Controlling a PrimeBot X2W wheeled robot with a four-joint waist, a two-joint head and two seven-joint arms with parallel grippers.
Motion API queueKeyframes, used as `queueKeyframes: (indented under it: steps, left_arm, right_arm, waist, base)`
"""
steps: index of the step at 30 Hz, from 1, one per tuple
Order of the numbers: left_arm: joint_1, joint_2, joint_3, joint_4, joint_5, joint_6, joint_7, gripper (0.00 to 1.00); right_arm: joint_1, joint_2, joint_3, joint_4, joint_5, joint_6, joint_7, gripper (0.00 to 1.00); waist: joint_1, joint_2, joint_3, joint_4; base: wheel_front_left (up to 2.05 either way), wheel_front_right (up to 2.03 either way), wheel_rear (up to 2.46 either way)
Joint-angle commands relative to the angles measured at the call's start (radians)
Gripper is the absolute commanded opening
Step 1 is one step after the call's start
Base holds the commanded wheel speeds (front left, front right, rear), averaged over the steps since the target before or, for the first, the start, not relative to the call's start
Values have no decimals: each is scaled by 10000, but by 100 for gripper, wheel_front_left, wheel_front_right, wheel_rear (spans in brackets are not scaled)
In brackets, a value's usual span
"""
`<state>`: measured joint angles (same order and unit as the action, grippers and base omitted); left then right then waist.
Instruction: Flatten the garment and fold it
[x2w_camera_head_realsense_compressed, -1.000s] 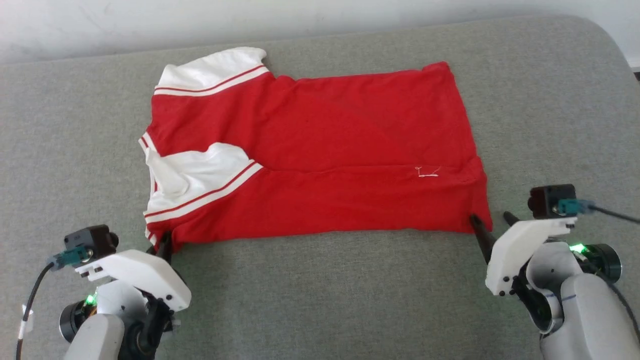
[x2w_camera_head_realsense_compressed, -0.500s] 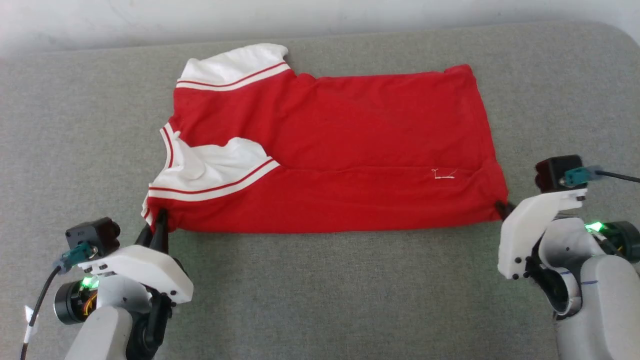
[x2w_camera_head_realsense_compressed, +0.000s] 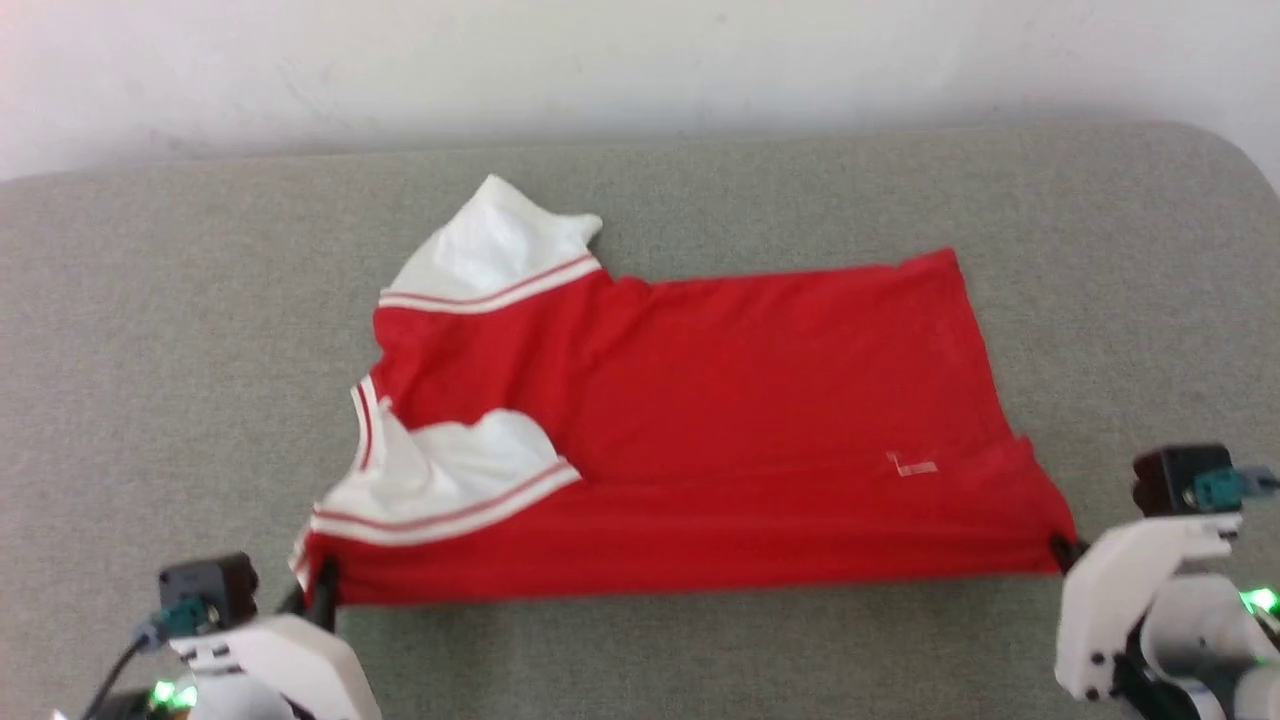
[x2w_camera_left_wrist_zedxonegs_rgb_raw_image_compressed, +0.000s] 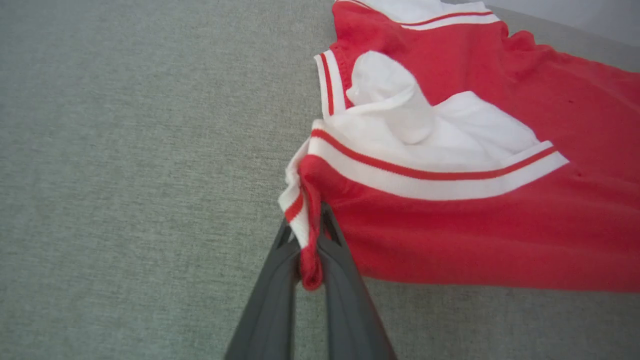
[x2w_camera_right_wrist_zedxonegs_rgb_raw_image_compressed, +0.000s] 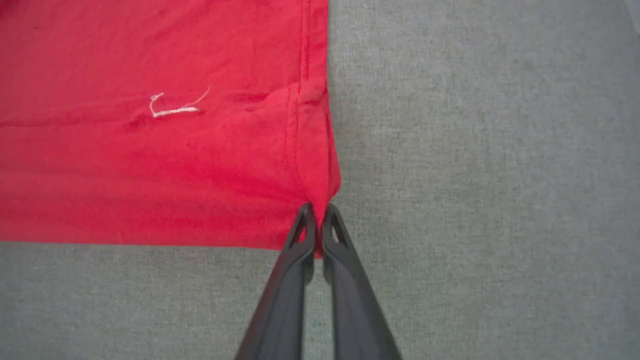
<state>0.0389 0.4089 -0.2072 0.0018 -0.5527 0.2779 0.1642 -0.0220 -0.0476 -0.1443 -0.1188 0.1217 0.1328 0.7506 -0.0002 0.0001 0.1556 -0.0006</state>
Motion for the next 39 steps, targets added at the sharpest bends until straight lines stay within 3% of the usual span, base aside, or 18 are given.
queueKeyframes:
  steps: [1, 8, 17, 18, 19, 20, 21, 26, 32, 39]
  left_arm:
    - [349, 151, -59, -227, 52, 144, 226, 0]
    - [1057, 75, -428, -620, -275, 183, 1024, 0]
    - [751, -301, -719, 398, -595, -226, 938, 0]
    - [737, -332, -721, 492, -630, -255, 911, 0]
    - [732, -378, -710, 561, -680, -269, 875, 44]
    - [732, -426, -691, 597, -730, -285, 820, 73]
    - [732, -461, -670, 619, -772, -309, 756, 100]
    - [653, -445, -508, 396, -684, -372, 162, 100]
    - [87, -158, -405, -128, 210, -329, -1120, 100]
    - [-1632, 275, -601, 160, 1237, -835, -2350, 100]
  right_arm:
    - [332, -26, -158, -217, 11, -21, 240, 0]
    - [1434, -26, -719, -413, 327, -21, 1040, 0]
    - [1436, -26, -553, 1072, 734, -21, -125, 0]
    - [1410, -26, -521, 1180, 840, -21, -347, 5]
    - [1395, -26, -461, 1263, 938, -21, -577, 63]
    - [1392, -26, -415, 1334, 1055, -21, -820, 97]
    - [1405, -26, -365, 1386, 1179, -21, -1049, 100]
    - [1424, -26, -221, 1180, 1571, -21, -2519, 100]
    - [1148, -26, 247, 693, 1323, -21, -4961, 100]
    - [394, -26, 1004, 708, 889, -21, -7445, 100]
  waist:
    - [2, -1, -50, 72]
    - [2, -1, 127, 177]
    - [2, -1, 348, 77]
    - [2, -1, 329, 61]
    - [2, -1, 303, 46]
    - [2, -1, 263, 31]
    - [2, -1, 211, 22]
    - [2, -1, -19, -41]
    - [2, -1, -56, -212]
    - [2, -1, 394, -483]
  base:
    - [0, 0, 0]
    - [0, 0, 0]
    - [0, 0, 0]
    - [0, 0, 0]
    - [0, 0, 0]
    - [0, 0, 0]
    - [0, 0, 0]
    - [0, 0, 0]
    - [0, 0, 0]
    - [0, 0, 0]
